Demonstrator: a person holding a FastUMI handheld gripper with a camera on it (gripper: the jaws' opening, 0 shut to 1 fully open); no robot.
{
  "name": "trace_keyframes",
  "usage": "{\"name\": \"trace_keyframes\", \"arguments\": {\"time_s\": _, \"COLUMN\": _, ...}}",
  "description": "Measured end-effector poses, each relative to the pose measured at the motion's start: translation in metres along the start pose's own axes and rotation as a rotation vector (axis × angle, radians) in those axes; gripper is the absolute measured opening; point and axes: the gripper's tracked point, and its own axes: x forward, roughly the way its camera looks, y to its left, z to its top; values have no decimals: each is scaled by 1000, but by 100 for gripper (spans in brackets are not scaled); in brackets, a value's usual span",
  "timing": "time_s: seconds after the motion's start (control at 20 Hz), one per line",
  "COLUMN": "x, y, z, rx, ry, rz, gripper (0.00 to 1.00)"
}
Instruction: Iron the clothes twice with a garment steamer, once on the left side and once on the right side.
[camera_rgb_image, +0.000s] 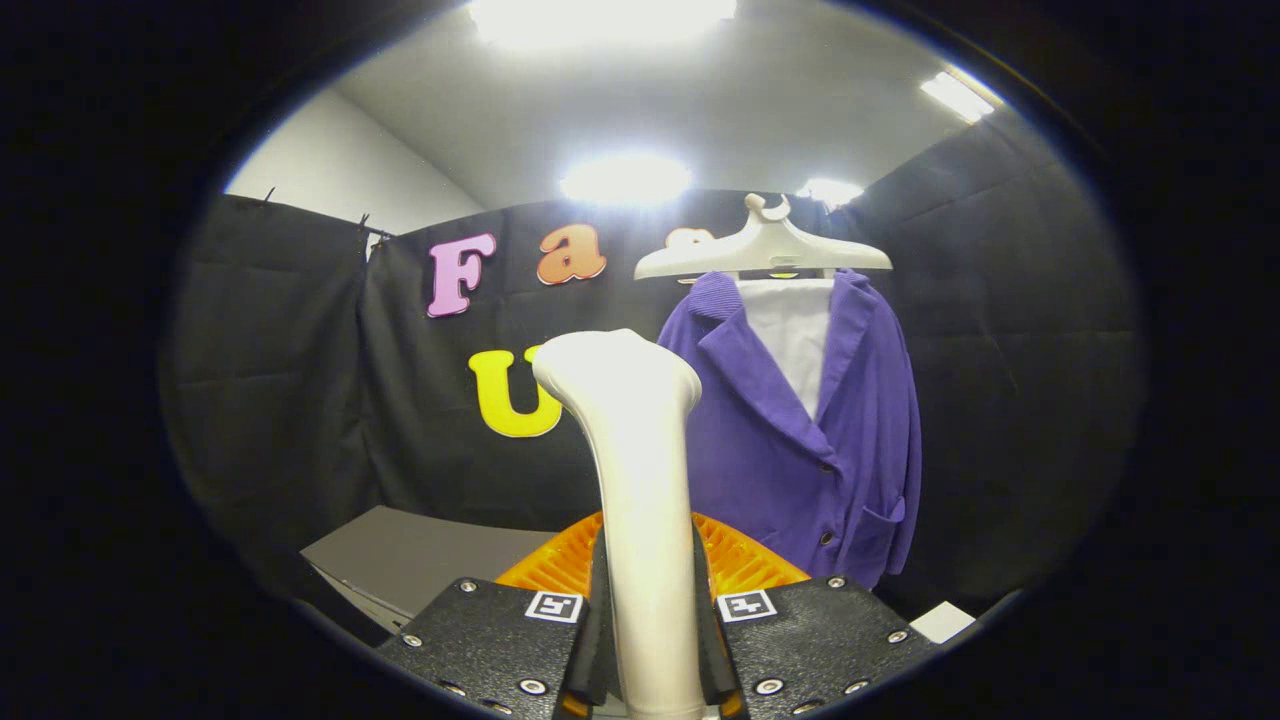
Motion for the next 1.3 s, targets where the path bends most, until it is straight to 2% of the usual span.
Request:
{"name": "trace_keyframes", "arguments": {"time_s": 0.35, "x": 21, "y": -42, "z": 37, "rx": -7, "ry": -79, "rz": -102, "gripper": 34}}
{"name": "trace_keyframes", "arguments": {"time_s": 0.7, "x": 60, "y": -56, "z": 60, "rx": -66, "ry": -130, "rz": -177, "gripper": 34}}
{"name": "trace_keyframes", "arguments": {"time_s": 1.0, "x": 96, "y": -61, "z": 45, "rx": -92, "ry": -114, "rz": -212, "gripper": 34}}
{"name": "trace_keyframes", "arguments": {"time_s": 1.3, "x": 125, "y": -73, "z": 6, "rx": -101, "ry": -60, "rz": -256, "gripper": 34}}
